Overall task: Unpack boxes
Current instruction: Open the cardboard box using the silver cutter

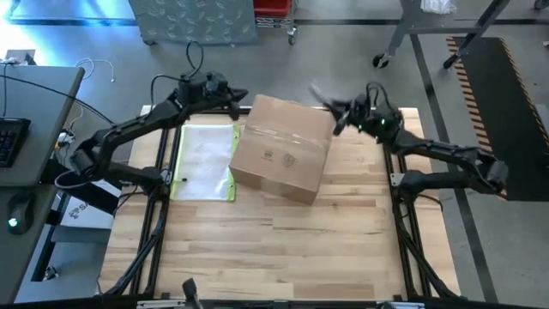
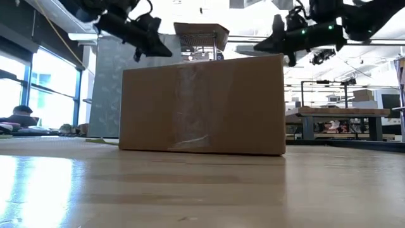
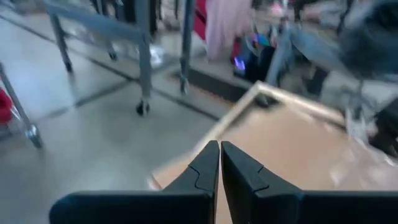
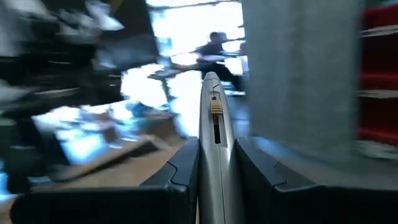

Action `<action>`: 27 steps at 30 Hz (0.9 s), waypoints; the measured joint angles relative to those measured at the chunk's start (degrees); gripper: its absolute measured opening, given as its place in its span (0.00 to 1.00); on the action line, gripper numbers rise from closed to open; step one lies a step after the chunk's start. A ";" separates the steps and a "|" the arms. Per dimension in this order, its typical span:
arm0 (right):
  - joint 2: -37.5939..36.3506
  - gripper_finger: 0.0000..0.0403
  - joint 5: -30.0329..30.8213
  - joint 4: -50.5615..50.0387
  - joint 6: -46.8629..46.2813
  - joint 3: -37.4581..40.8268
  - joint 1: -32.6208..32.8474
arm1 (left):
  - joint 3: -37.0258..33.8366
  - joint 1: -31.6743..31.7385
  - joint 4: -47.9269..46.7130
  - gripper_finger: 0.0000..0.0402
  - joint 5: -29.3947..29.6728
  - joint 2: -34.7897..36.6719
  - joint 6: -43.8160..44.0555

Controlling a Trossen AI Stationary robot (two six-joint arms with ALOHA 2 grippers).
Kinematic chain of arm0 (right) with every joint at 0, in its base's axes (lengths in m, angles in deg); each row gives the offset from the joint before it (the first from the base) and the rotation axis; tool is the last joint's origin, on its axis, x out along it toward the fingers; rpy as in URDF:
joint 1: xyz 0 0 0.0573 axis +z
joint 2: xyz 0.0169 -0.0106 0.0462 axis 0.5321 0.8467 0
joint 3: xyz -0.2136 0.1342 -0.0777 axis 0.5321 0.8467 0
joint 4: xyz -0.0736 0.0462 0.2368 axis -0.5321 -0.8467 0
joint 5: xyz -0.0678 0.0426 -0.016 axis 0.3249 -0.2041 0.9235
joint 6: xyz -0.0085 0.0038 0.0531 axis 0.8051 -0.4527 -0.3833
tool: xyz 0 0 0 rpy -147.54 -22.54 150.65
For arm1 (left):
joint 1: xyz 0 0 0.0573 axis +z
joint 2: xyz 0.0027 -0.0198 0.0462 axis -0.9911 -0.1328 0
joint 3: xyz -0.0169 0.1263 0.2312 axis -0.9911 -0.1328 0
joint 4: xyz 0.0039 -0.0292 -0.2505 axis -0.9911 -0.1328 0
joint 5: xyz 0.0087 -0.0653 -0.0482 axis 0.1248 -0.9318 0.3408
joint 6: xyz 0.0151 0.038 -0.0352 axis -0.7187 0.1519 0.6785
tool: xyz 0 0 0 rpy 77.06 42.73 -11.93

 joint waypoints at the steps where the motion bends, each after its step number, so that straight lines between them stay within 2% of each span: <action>1: 0.53 0.15 0.02 -2.52 1.77 -1.22 -1.61 | 0.00 -0.77 -2.91 0.00 0.02 0.93 -0.09; 4: 2.83 0.15 -1.41 -8.95 6.44 -3.64 -6.63 | 0.00 -2.96 -11.20 0.00 -0.40 3.56 0.84; 10: 10.13 0.15 -9.27 -9.28 8.91 -4.07 -14.29 | -0.02 -8.71 -28.41 0.00 -12.44 4.74 2.94; 13: 12.79 0.15 -11.16 -8.57 10.06 -4.04 -15.72 | -1.35 -11.97 -32.49 0.00 -13.31 3.64 3.95; 16: 14.39 0.15 -13.97 -10.66 9.76 -4.04 -15.91 | -4.04 -13.98 -30.18 0.00 -10.73 2.43 4.04; 21: 13.84 0.15 -17.32 -14.55 7.71 -3.65 -13.30 | -6.20 -14.07 -23.98 0.00 -1.48 1.42 3.06; 27: 10.12 0.15 -15.64 -15.93 2.90 -0.20 -8.04 | -6.49 -11.41 -18.82 0.00 10.07 3.49 0.52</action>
